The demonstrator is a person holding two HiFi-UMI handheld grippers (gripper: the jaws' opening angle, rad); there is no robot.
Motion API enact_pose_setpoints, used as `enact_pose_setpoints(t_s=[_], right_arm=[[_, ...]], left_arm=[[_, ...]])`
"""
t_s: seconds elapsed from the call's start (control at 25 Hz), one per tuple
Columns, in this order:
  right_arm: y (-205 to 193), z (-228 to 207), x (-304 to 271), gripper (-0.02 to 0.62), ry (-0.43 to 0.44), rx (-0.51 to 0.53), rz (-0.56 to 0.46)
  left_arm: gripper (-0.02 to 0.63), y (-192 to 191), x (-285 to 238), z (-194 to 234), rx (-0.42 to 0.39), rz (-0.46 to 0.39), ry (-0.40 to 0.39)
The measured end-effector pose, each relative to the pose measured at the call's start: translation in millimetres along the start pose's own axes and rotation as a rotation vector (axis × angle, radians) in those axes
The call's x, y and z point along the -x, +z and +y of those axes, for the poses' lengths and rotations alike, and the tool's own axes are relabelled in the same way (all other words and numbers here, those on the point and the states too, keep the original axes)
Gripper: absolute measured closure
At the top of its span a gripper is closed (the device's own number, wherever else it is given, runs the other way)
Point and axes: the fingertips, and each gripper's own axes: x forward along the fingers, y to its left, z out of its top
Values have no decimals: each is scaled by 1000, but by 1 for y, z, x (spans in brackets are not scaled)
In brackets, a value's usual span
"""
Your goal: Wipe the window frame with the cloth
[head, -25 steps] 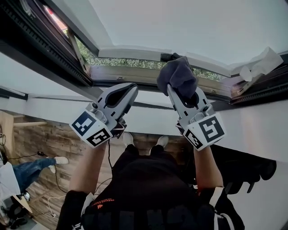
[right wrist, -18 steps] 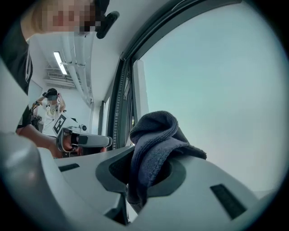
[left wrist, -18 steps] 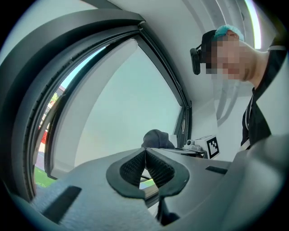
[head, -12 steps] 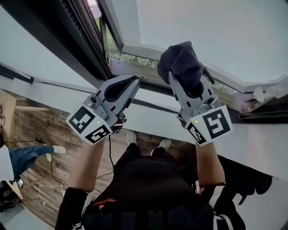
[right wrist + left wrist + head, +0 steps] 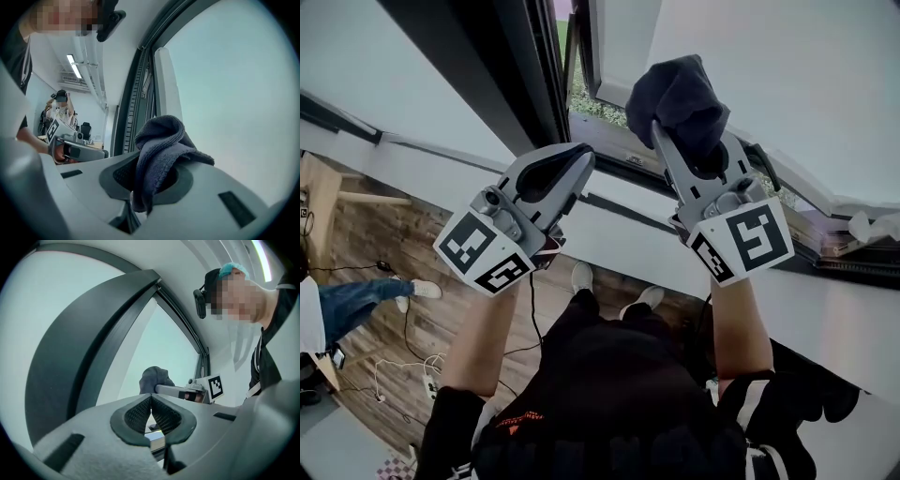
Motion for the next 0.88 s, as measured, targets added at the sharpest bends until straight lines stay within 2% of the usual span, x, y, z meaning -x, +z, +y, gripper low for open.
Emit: enact_pose_setpoints(t_s=[0.48, 0.88], right_arm=[[-33, 27, -68, 541, 87, -4, 28], [-57, 40, -93, 541, 103, -4, 51]], left_arm=[[584, -15, 23, 38, 35, 2, 87], [584, -33, 43, 54, 67, 20, 129]])
